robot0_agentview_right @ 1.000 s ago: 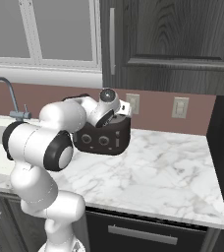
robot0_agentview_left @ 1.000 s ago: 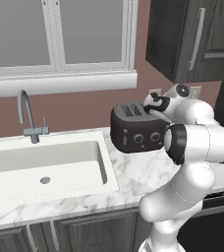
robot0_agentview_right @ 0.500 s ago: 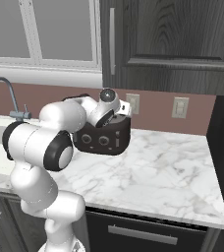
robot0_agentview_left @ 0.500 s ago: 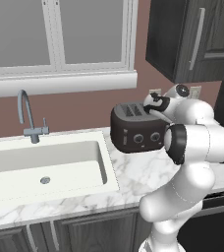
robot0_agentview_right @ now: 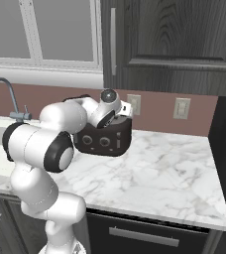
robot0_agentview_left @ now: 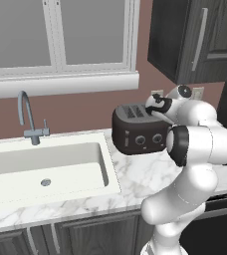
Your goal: Start the toaster. Once the lever pops up, take the bread to the plate on the dining counter.
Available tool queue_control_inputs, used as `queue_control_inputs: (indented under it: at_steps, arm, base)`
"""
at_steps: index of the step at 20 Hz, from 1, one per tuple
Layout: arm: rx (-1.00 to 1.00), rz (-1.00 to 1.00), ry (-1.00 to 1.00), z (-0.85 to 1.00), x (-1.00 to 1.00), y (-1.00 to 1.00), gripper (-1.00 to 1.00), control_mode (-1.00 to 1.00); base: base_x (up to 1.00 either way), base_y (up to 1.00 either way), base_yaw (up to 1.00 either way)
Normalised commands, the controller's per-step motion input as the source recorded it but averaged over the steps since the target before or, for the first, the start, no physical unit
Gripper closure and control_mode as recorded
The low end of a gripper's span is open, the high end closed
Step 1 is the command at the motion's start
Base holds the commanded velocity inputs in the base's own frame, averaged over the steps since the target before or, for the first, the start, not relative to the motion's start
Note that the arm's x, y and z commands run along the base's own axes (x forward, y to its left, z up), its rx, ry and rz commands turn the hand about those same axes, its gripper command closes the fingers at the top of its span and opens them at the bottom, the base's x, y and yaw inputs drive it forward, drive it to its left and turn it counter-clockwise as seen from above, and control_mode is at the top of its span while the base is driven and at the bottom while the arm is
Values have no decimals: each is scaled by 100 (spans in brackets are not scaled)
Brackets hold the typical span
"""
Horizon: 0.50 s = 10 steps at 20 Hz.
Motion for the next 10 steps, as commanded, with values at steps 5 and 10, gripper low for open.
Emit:
queue_control_inputs:
  at_steps: [5, 10]
  arm:
    - [0, 0, 0, 0, 0, 0, 100, -100]
    - [0, 0, 0, 0, 0, 0, 100, -100]
  base:
    - [0, 0, 0]
    - [0, 0, 0]
